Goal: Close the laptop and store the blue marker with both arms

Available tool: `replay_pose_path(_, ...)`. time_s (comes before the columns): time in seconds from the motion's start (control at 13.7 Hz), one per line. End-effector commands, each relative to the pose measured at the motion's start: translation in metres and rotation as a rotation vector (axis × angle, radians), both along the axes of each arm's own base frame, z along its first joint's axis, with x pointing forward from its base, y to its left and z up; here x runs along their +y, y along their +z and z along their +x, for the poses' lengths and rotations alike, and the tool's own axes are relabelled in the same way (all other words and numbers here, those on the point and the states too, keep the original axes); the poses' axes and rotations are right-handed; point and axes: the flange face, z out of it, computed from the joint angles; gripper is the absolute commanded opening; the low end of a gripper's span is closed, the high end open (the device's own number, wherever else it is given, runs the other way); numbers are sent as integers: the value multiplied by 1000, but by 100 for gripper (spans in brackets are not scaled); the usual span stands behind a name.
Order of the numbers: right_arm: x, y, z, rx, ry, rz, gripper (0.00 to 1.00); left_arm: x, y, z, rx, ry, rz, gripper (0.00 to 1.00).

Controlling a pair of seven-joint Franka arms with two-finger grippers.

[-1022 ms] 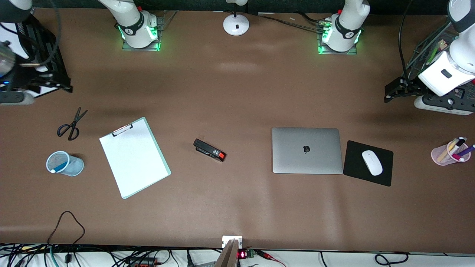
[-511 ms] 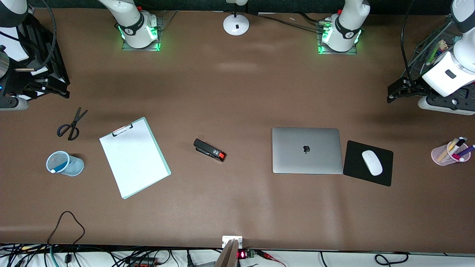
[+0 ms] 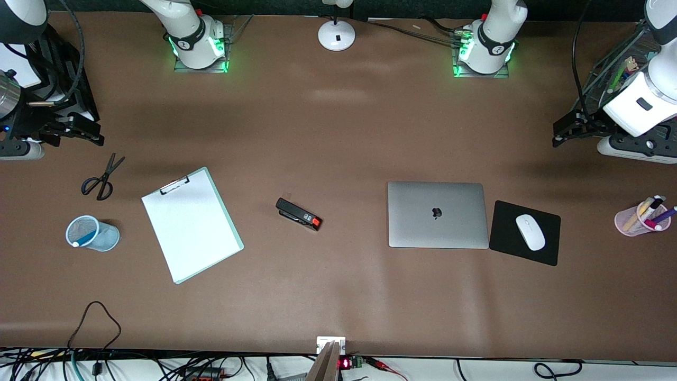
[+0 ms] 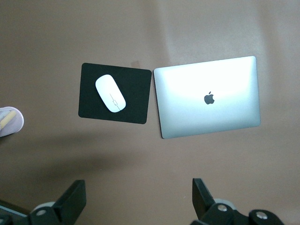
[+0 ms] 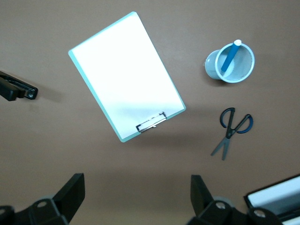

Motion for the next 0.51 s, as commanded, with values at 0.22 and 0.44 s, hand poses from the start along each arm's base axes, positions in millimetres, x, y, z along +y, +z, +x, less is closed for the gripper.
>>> replay_pose_path(0.22, 23, 31, -29, -28, -86, 7, 100, -2, 6, 7, -3, -24, 11, 100)
replay_pose_path(0.44, 32, 33, -32, -29, -90, 3, 100, -2, 5, 8, -1, -24, 11, 100)
